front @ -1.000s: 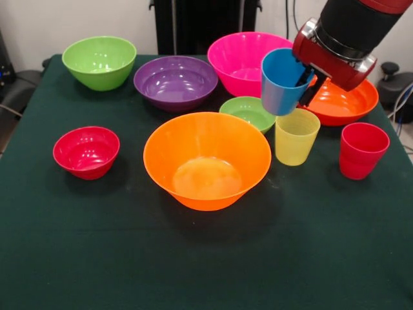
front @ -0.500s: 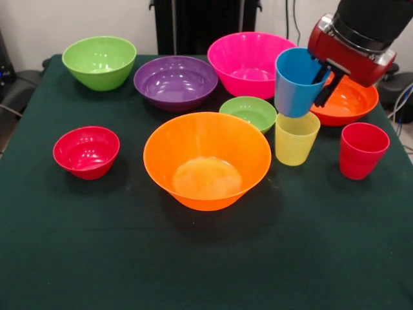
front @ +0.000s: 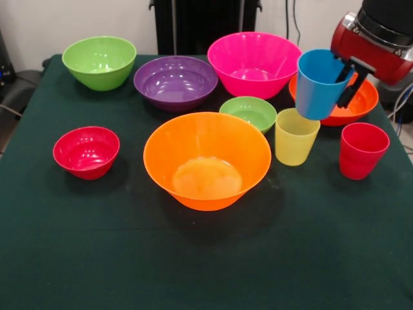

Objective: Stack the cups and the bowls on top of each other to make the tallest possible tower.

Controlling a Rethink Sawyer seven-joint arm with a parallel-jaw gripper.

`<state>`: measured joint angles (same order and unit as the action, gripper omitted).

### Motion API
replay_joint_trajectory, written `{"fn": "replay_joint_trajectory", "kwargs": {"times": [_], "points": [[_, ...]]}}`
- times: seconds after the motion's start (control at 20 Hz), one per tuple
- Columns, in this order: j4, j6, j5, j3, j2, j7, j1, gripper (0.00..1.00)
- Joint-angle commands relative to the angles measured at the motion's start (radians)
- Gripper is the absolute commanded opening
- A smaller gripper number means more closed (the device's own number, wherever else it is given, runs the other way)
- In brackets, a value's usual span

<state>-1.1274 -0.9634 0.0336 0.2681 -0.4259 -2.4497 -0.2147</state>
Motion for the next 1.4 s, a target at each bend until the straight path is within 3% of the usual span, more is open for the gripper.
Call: {"fn": "replay_joint_trajectory", "kwargs": {"times": [0.05,0.6,1.4], "points": [[-0.089,0.087,0.024,-0.019,0.046,-0.23,-0.012,0.0],[-0.172,0.2,0.048,0.003,0.036,-0.235,-0.039,0.0],[-0.216,0.247,0.11,0.058,0.064,-0.297,-0.11,0.0]]}}
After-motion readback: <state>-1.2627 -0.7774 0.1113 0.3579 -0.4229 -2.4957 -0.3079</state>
